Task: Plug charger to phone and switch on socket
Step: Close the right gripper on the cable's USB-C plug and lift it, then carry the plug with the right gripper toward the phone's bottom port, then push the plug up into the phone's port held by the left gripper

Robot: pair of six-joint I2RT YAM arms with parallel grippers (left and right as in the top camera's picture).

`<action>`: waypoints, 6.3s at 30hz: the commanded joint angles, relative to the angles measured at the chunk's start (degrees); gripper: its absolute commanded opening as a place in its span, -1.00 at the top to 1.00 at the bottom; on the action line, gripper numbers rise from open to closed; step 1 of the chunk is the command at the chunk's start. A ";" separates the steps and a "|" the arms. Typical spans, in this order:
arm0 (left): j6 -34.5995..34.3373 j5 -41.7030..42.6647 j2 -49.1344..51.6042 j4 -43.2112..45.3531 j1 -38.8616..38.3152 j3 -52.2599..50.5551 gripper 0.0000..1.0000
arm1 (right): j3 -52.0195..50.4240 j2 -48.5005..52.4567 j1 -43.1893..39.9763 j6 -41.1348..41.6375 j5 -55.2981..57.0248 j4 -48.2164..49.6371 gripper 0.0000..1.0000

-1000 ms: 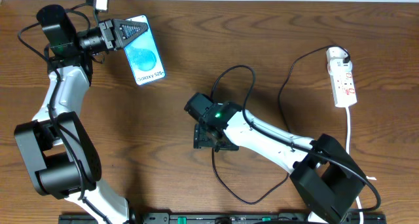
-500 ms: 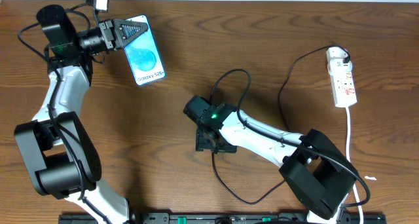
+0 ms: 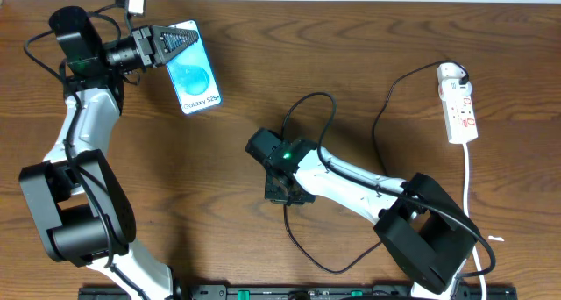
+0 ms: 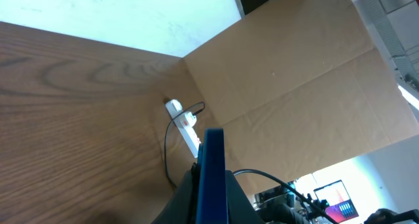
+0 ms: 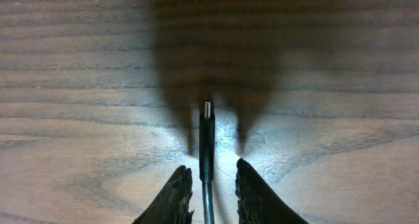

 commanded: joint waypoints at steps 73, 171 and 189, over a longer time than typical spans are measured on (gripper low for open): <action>0.33 1.14 -0.28 0.24 0.00 1.11 0.85 | 0.07 2.80 -3.76 -3.56 -6.51 1.79 0.98; -42.16 -5.92 -0.28 36.74 -3.56 1.14 0.85 | 0.11 2.78 -18.21 -10.05 -64.22 91.03 0.98; -41.35 -6.01 -0.28 36.68 -4.94 1.11 0.85 | 0.13 2.78 -18.21 -9.18 -64.22 92.32 0.98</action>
